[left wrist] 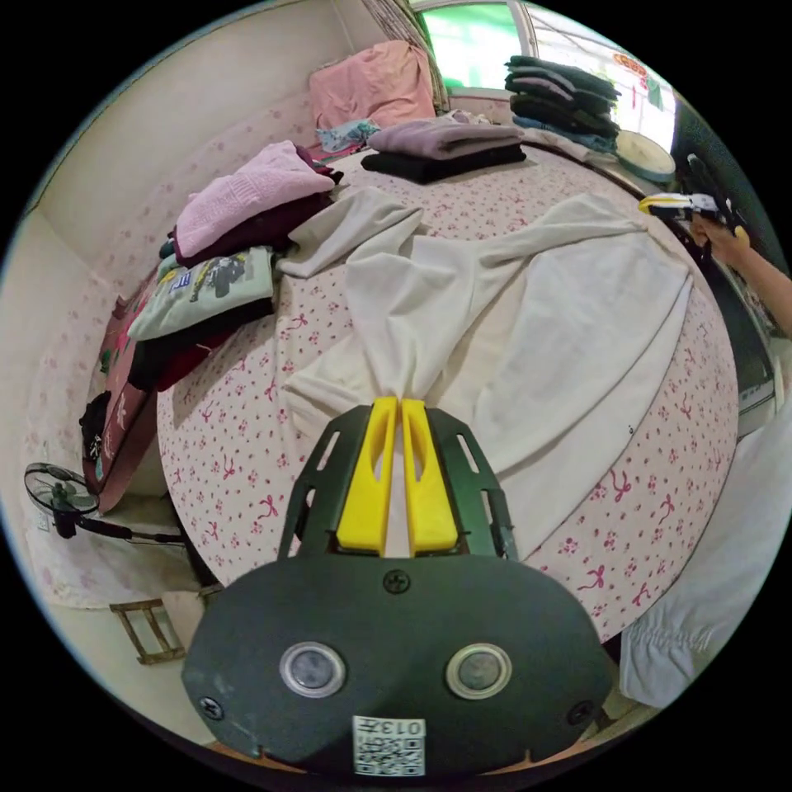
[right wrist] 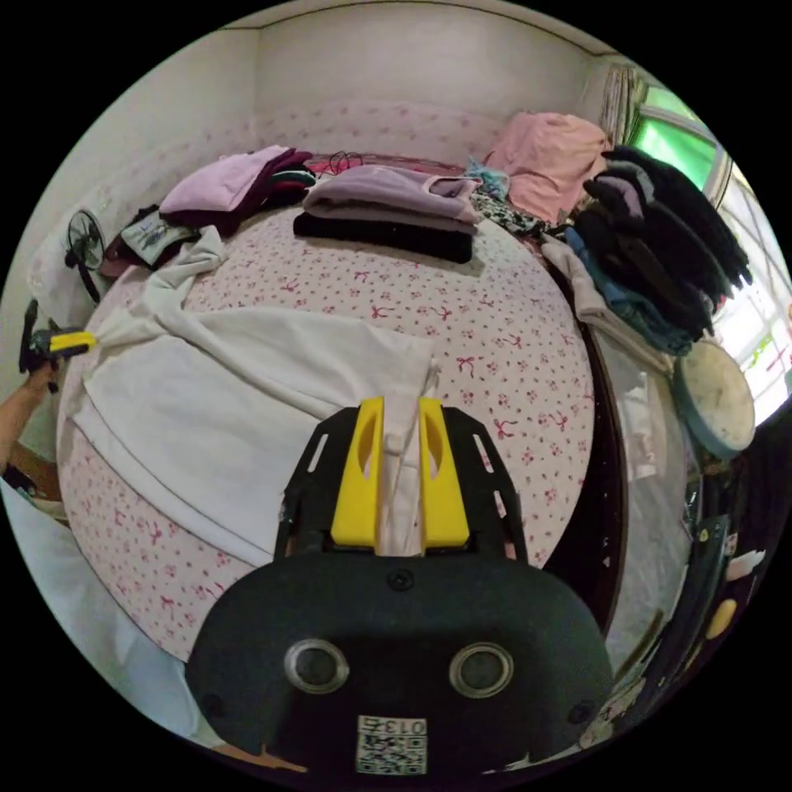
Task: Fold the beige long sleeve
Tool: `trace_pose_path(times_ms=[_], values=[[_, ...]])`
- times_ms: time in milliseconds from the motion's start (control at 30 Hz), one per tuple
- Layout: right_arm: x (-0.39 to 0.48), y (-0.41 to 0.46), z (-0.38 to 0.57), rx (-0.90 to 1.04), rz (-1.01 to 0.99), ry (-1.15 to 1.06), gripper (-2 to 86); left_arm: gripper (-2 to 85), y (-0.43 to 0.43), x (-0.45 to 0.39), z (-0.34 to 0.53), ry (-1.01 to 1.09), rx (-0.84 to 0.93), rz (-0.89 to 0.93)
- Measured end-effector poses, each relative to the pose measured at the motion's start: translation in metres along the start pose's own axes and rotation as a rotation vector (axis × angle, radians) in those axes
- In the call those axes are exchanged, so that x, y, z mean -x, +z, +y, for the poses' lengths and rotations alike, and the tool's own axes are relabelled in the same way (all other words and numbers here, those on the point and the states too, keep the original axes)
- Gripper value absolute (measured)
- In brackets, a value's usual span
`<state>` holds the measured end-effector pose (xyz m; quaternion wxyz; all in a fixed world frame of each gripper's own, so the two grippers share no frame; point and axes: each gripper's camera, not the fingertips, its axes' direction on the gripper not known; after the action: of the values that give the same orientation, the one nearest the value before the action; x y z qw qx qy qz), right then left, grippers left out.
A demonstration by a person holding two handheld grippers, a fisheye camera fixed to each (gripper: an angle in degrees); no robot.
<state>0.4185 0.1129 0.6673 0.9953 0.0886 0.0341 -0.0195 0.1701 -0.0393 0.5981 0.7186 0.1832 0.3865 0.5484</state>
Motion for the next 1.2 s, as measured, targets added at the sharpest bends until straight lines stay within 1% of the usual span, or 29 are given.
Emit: trace_pose_path(times_ms=[67,133,200,267,300,367,433,467,500,567,600,667,700,733,800,833,900,967,1000,1133,1200], values=[[-0.003,0.009,-0.006,0.044,-0.073,0.0,7.6,0.1,0.011,-0.006,-0.004,0.034,0.064,-0.024],[0.005,0.015,-0.011,0.06,-0.104,-0.048,7.3,0.1,0.014,-0.008,-0.006,0.052,0.072,-0.045],[0.025,0.026,-0.014,0.119,-0.051,-0.172,4.9,0.0,0.013,-0.005,-0.009,0.048,0.065,-0.046],[0.038,0.04,-0.013,0.2,0.002,-0.249,2.5,0.0,0.01,0.003,-0.009,0.022,0.042,-0.024],[0.042,0.043,-0.012,0.2,0.022,-0.278,1.5,0.0,0.008,0.005,-0.009,0.016,0.037,-0.02],[0.039,0.041,-0.012,0.203,0.055,-0.265,0.9,0.0,-0.006,0.01,-0.007,0.003,-0.011,-0.016],[0.032,0.032,-0.009,0.163,0.042,-0.246,0.6,0.0,-0.016,0.011,-0.003,0.008,-0.051,-0.012],[0.026,0.029,-0.005,0.151,0.05,-0.231,0.6,0.0,-0.014,0.009,0.001,0.026,-0.043,-0.004],[0.019,0.03,-0.001,0.182,0.07,-0.214,0.8,0.0,-0.01,0.008,0.004,0.039,-0.024,0.001],[0.008,0.03,0.004,0.183,0.055,-0.159,1.4,0.1,0.016,0.002,0.014,0.071,0.069,0.044],[0.004,0.024,0.003,0.144,0.027,-0.129,2.3,0.1,0.019,0.001,0.016,0.07,0.079,0.044],[0.007,0.015,-0.007,0.09,0.021,-0.125,4.9,0.1,0.014,0.005,0.023,0.008,0.028,0.05],[0.015,0.011,-0.018,0.04,-0.001,-0.132,7.2,0.1,0.012,0.007,0.025,-0.012,0.015,0.06],[0.02,0.009,-0.025,0.014,-0.023,-0.138,7.6,0.0,0.007,0.012,0.031,-0.059,-0.005,0.077],[0.047,0.012,-0.054,-0.04,-0.139,-0.205,9.1,-0.1,-0.004,0.021,0.04,-0.127,-0.046,0.073],[0.055,0.014,-0.063,-0.056,-0.172,-0.216,9.4,-0.1,-0.013,0.028,0.045,-0.169,-0.085,0.049],[0.086,0.026,-0.096,-0.102,-0.304,-0.261,10.6,-0.2,-0.023,0.041,0.05,-0.249,-0.136,0.003],[0.114,0.04,-0.123,-0.109,-0.376,-0.298,11.6,-0.2,-0.023,0.056,0.048,-0.323,-0.196,0.052],[0.133,0.051,-0.14,-0.106,-0.406,-0.327,12.0,-0.2,-0.019,0.057,0.045,-0.324,-0.185,0.066],[0.183,0.086,-0.19,-0.055,-0.431,-0.369,12.7,-0.2,0.025,0.046,0.02,-0.241,0.005,0.041],[0.206,0.11,-0.212,0.02,-0.393,-0.379,8.4,-0.2,0.038,0.042,0.017,-0.232,0.034,0.034]])
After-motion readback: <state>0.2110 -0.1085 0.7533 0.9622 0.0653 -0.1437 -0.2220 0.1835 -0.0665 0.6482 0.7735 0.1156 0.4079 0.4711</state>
